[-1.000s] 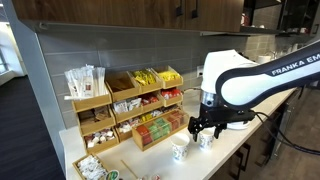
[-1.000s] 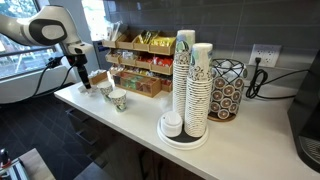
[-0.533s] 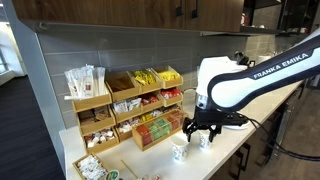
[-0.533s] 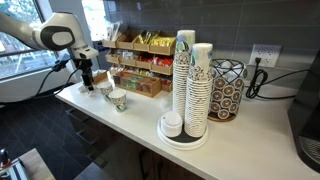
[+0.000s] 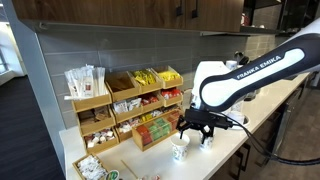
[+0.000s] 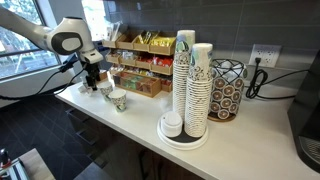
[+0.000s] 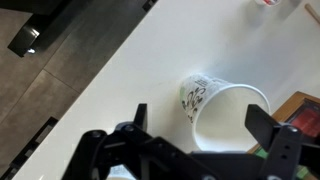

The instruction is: Stack up the cups on the counter and turn them upside down

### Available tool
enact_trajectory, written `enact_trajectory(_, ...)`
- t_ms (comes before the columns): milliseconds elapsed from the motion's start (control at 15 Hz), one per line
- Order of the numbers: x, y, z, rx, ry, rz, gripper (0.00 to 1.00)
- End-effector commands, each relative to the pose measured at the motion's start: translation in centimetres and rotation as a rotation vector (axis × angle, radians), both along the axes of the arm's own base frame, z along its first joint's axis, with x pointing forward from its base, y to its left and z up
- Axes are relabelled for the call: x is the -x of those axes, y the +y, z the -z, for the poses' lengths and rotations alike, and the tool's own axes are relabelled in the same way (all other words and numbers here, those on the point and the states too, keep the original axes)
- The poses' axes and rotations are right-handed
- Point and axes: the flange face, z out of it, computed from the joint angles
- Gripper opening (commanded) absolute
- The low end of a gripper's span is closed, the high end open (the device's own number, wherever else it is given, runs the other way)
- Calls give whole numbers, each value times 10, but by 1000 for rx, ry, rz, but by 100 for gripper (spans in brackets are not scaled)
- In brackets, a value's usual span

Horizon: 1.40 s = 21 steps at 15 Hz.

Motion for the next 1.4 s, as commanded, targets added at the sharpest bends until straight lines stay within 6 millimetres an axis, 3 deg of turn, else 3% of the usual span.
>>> enact_trajectory(0,-12,1,9,-41,-1,82,100)
enact_trajectory(133,-15,0,13,-42,-2,108,100)
enact_trajectory(200,-17,0,15,-42,-1,119,81)
enact_trajectory(867,-21,-8,21,-59,13,196,5)
enact_trajectory(1000,-22,-8,23,-60,19,206,0)
enact_trajectory(1333,-19,-7,16,-67,22,207,4)
